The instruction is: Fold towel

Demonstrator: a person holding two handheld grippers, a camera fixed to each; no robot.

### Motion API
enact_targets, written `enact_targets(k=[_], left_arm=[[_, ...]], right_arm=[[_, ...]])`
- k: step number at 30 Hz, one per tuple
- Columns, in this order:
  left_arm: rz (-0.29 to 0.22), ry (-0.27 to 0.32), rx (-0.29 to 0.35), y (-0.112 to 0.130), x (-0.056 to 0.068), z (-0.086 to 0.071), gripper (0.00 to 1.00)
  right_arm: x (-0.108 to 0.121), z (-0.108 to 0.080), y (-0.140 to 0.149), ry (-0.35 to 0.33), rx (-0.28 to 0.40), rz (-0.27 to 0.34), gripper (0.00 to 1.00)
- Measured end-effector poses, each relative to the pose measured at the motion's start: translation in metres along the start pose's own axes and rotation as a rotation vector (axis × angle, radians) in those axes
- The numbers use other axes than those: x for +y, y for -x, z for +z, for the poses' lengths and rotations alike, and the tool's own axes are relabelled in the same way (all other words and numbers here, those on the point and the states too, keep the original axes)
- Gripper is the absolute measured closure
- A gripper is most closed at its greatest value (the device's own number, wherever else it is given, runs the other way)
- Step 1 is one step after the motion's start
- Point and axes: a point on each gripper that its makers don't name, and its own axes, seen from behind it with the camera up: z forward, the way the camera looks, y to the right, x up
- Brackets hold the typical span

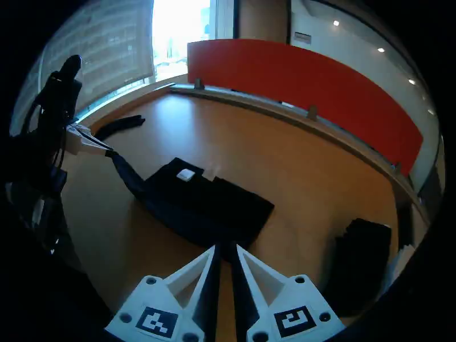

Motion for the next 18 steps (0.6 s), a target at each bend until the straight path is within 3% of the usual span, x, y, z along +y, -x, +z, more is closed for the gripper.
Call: enact_targets(k=[9,18], left_arm=[[0.005,-0.011,0.018,-0.02,-0.009,0.029,0.91],[0.019,-0.014,0.0,-0.023,-0.018,0.05,0.91]], right_arm=[[0.019,0.028,-0.006,0.018,-0.017,0.021,0.88],[0.027,0.044,-0.003,0.022,-0.039,0.036,0.88]])
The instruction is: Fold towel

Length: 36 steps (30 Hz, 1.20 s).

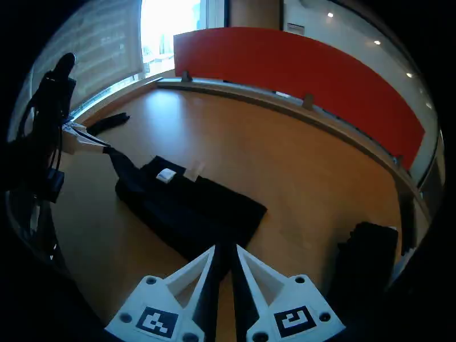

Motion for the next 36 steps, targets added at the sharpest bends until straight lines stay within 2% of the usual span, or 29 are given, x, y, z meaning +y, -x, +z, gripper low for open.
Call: enact_targets(k=[6,15,36], left_arm=[[-0.003,-0.001,-0.013,0.004,-0.003,0.007,0.91],[-0.006,-0.013,-0.035,0.011,-0.01,0.03,0.91],[0.006,-0.054,-0.056,0.005,-0.027,0.076,0.91]], right_arm=[[0.002,0.007,0.001,0.001,-0.009,0.006,0.88],[0.01,0.028,0.005,0.006,-0.038,0.021,0.88],[0.029,0.071,0.011,0.038,-0.091,0.05,0.84]])
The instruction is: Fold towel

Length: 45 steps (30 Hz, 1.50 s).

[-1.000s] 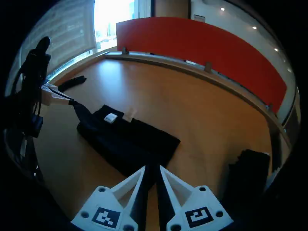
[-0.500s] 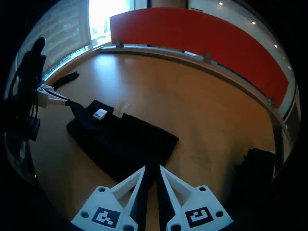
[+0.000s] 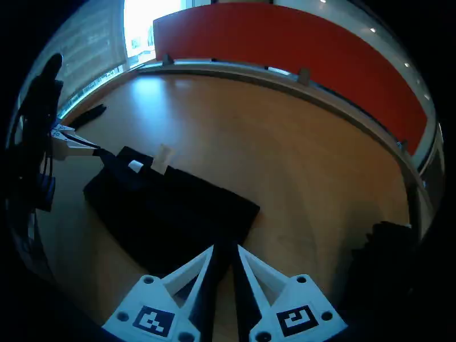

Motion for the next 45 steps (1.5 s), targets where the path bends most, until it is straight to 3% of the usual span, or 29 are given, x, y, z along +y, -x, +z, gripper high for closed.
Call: enact_targets(k=[11,15,18,23,25,36,45], left_arm=[[0.0,-0.027,-0.008,-0.003,-0.007,0.008,0.87],[-0.004,-0.043,-0.002,-0.005,-0.012,0.007,0.71],[-0.003,-0.065,-0.002,-0.006,-0.019,0.006,0.51],[0.003,-0.09,0.008,-0.007,-0.026,0.001,0.15],[-0.001,-0.096,0.01,-0.007,-0.028,0.0,0.11],[-0.026,-0.102,0.015,-0.002,-0.03,-0.01,0.08],[-0.03,-0.112,0.019,0.012,-0.028,-0.029,0.08]], right_arm=[[0.017,0.01,-0.006,0.047,0.0,-0.009,0.65],[0.023,0.011,-0.01,0.064,0.007,-0.005,0.57],[0.026,0.012,-0.013,0.078,0.014,-0.004,0.52],[0.031,0.008,-0.018,0.096,0.032,-0.007,0.21],[0.03,0.007,-0.018,0.094,0.035,-0.006,0.21],[0.025,0.001,-0.014,0.08,0.044,0.016,0.15],[0.017,-0.015,-0.008,0.081,0.061,0.011,0.15]])
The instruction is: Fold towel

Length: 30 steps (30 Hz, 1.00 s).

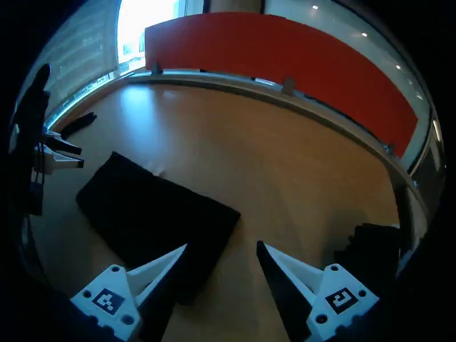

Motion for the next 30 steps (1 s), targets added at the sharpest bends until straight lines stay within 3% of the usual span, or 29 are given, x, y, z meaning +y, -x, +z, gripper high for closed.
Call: enact_targets(k=[17,30], left_arm=[[-0.04,-0.019,-0.006,0.046,0.004,-0.046,0.08],[-0.067,-0.048,0.006,0.057,-0.002,-0.064,0.08]], right_arm=[[-0.019,-0.038,0.031,0.002,0.003,0.006,0.15],[-0.026,-0.04,0.035,-0.028,0.001,-0.027,0.15]])
